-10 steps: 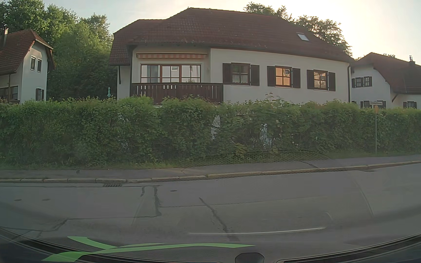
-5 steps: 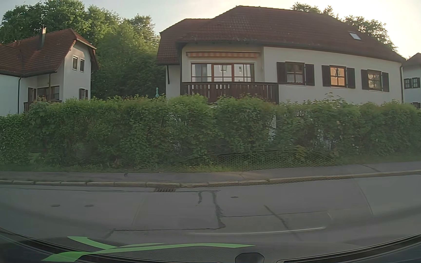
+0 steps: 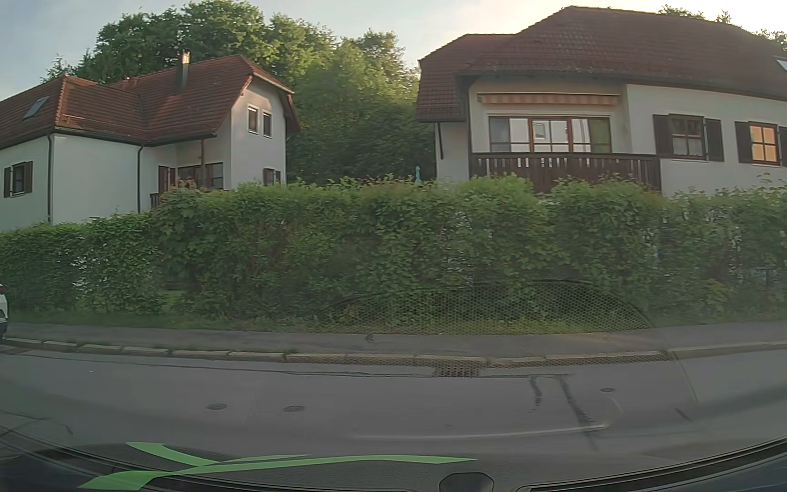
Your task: Follow the waypoints while adhering to traffic rules and regulations
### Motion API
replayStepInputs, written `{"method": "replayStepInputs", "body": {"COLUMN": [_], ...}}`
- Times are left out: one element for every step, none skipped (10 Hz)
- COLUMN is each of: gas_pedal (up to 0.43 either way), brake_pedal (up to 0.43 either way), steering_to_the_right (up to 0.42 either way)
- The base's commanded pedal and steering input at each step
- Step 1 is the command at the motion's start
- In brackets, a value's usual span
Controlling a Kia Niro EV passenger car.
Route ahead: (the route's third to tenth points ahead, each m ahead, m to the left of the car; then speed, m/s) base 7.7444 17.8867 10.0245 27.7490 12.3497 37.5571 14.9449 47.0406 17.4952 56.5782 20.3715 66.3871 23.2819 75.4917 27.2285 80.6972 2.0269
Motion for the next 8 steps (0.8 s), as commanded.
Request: {"method": "replayStepInputs", "body": {"gas_pedal": [0.0, 0.0, 0.0, 0.0, 0.0, 0.0, 0.0, 0.0], "brake_pedal": [0.0, 0.0, 0.0, 0.0, 0.0, 0.0, 0.0, 0.0], "steering_to_the_right": [-0.972, -0.972, -0.972, -0.972, -0.972, -0.972, -0.972, -0.972]}}
